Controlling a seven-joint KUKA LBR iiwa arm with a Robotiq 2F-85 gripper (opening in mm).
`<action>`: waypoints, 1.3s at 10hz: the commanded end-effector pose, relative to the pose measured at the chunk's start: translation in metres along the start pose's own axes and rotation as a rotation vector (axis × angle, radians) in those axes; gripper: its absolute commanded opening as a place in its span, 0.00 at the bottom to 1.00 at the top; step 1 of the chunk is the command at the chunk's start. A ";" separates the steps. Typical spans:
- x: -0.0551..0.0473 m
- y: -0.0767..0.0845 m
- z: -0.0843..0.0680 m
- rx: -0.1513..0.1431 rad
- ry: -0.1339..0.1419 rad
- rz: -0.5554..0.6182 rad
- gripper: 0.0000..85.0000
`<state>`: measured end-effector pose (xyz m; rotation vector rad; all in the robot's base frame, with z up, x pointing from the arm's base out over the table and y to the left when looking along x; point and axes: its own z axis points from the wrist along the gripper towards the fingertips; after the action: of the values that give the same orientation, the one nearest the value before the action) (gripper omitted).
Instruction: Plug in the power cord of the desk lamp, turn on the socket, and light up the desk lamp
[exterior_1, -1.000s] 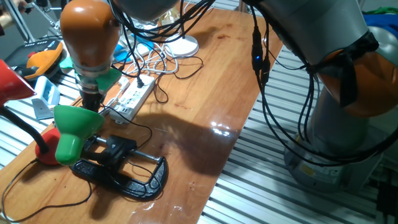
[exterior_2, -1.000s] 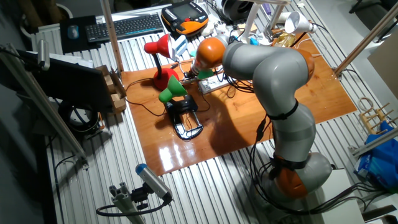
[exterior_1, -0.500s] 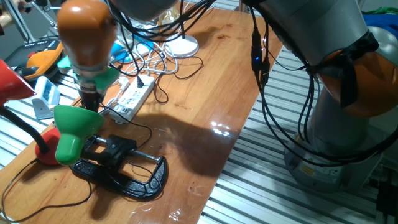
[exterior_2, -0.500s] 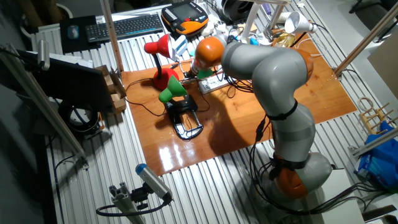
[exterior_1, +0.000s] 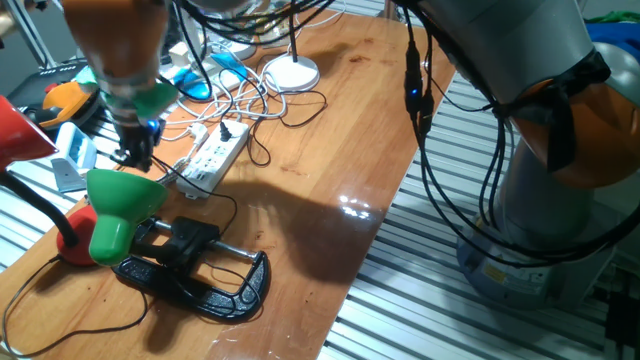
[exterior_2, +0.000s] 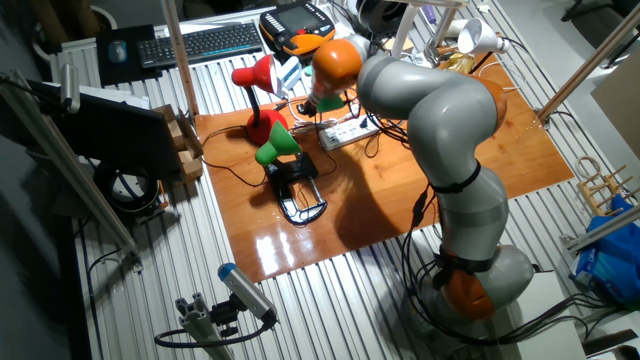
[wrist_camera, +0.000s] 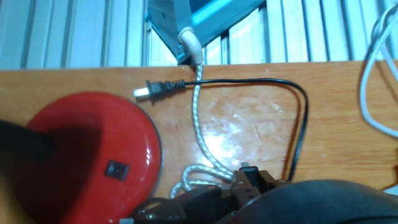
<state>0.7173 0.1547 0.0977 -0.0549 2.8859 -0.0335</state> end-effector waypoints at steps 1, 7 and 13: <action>-0.001 -0.004 -0.009 0.000 0.034 -0.079 0.00; 0.011 -0.014 -0.043 0.039 0.121 -0.379 0.00; 0.017 -0.021 -0.045 0.009 0.170 -0.382 0.00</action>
<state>0.6902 0.1338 0.1378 -0.6533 2.9891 -0.1209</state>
